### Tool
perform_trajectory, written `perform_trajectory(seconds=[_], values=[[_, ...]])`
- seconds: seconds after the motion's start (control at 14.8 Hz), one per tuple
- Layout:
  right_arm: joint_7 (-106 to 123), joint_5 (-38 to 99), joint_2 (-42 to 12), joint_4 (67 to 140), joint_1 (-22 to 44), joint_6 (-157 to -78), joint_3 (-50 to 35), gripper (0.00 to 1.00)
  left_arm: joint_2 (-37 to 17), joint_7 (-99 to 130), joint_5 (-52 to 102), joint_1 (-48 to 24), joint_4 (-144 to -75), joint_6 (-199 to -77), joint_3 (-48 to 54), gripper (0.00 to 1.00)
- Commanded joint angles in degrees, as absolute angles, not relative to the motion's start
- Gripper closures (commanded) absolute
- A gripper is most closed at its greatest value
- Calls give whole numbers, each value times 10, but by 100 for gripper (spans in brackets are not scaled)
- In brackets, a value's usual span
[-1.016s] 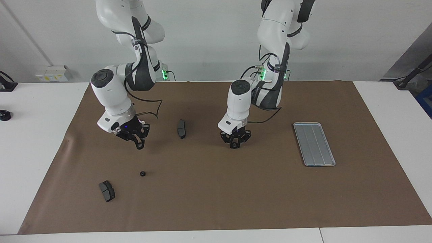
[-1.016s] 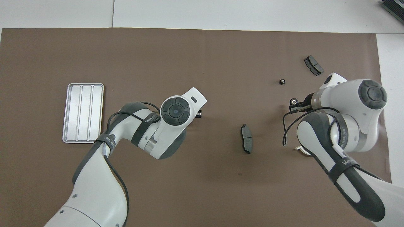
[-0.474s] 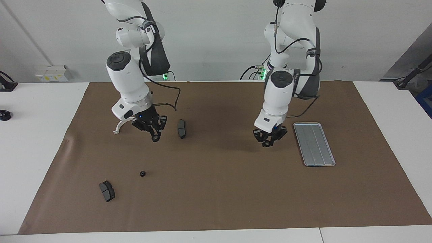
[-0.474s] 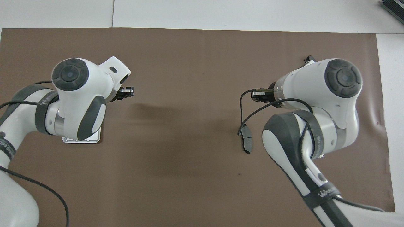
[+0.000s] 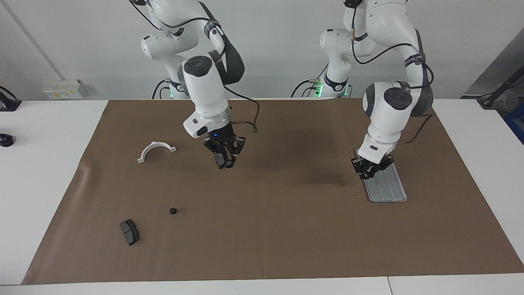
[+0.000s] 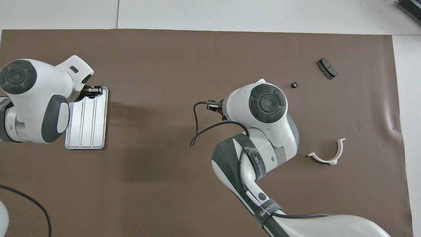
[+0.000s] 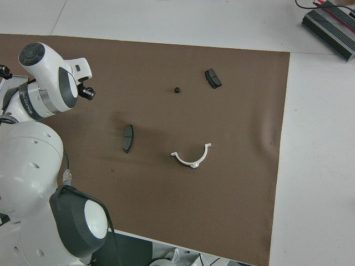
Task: Pick bearing gear from pile to tray
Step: 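Carry the bearing to the tray while the right gripper grasps another bearing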
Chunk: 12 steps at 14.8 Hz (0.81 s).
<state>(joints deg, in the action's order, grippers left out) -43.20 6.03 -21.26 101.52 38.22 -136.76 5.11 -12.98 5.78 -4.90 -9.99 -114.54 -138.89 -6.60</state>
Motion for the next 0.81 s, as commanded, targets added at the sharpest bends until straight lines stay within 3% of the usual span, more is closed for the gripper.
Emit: perform_trajectory(seconds=[0.0, 0.27, 0.34, 0.41, 0.47, 0.75], values=[[-475, 71, -285, 991, 420, -1437, 54, 100, -113, 38, -47, -79, -1193, -1419, -57, 100], [-473, 65, -308, 992, 434, -1448, 54, 100, -120, 22, -27, -70, -1209, -1438, -57, 100], [-472, 63, -308, 992, 433, -1452, 54, 93, -119, 16, -28, -69, -1218, -1439, -57, 100], [-473, 62, -308, 992, 433, -1455, 54, 54, -118, 6, -27, -69, -1227, -1441, -57, 100], [-475, 61, -308, 991, 434, -1456, 54, 1, -118, 3, -27, -69, -1231, -1441, -57, 100], [-471, 13, -294, 987, 421, -1450, 67, 0, -119, 3, -19, -68, -1240, -1439, -55, 97]])
